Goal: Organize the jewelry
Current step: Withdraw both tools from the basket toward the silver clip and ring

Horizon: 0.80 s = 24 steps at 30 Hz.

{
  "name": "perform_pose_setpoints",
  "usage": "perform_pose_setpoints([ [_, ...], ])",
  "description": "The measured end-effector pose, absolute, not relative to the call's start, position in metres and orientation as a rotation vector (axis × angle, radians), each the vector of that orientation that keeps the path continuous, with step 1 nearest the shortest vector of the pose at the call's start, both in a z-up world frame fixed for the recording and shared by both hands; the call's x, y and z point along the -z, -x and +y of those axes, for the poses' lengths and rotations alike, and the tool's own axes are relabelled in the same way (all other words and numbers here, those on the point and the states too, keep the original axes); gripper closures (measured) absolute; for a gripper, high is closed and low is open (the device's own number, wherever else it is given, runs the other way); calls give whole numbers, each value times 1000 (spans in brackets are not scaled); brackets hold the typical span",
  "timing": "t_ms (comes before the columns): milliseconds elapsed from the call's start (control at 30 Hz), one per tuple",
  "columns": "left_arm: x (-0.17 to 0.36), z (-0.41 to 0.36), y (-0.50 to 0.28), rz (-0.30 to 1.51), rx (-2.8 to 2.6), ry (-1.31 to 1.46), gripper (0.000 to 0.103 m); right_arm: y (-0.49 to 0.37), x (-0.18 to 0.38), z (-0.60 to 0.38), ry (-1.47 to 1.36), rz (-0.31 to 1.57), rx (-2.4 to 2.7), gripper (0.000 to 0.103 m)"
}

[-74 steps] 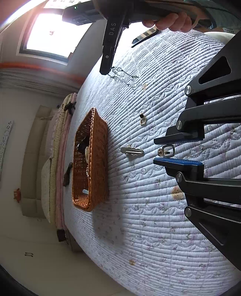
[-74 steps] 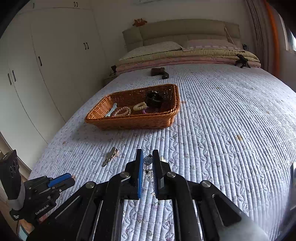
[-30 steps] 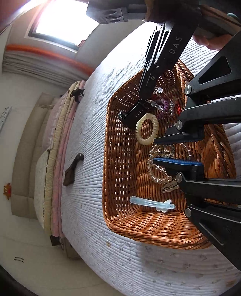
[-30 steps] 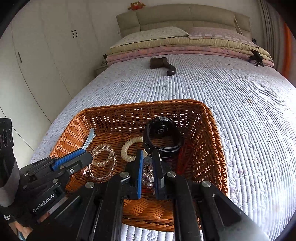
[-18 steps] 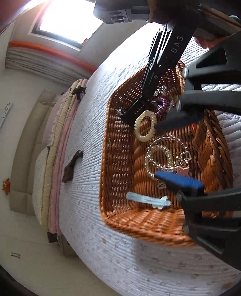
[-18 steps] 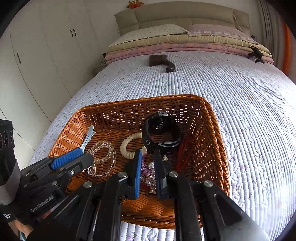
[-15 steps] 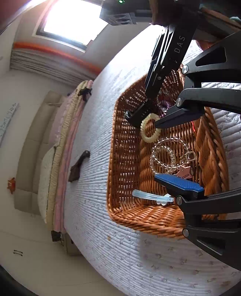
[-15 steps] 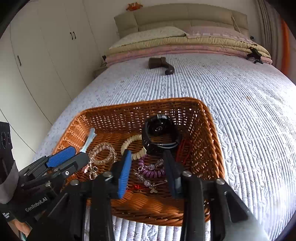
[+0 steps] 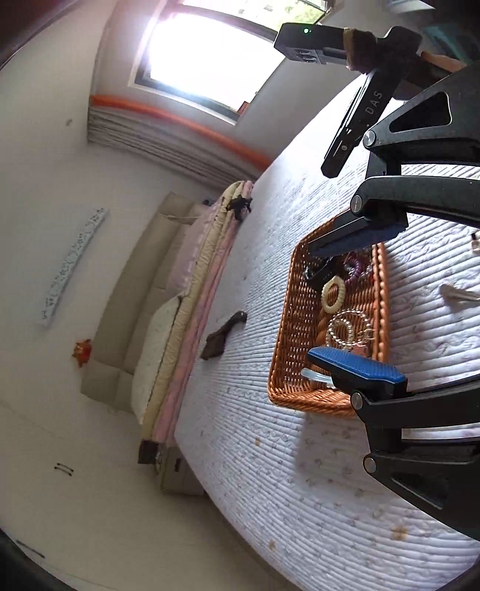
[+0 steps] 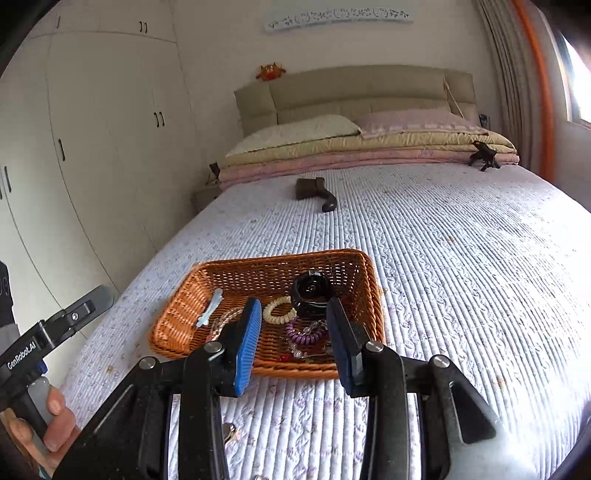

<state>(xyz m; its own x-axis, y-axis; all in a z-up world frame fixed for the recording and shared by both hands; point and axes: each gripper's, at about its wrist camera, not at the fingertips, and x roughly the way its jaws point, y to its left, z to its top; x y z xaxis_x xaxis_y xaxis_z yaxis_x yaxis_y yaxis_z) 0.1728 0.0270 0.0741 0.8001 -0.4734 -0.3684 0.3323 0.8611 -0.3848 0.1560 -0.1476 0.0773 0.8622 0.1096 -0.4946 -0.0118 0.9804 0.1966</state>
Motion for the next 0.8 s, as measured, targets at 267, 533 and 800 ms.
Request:
perform_pose_setpoints([
  [267, -88, 31, -109, 434, 437, 229, 51, -100, -81, -123, -143, 512, -52, 64],
  [533, -95, 35, -66, 404, 457, 207, 51, -69, -57, -107, -157, 571, -45, 64],
  [800, -66, 34, -65, 479, 439, 215, 51, -75, -13, -105, -171, 670, -28, 64],
])
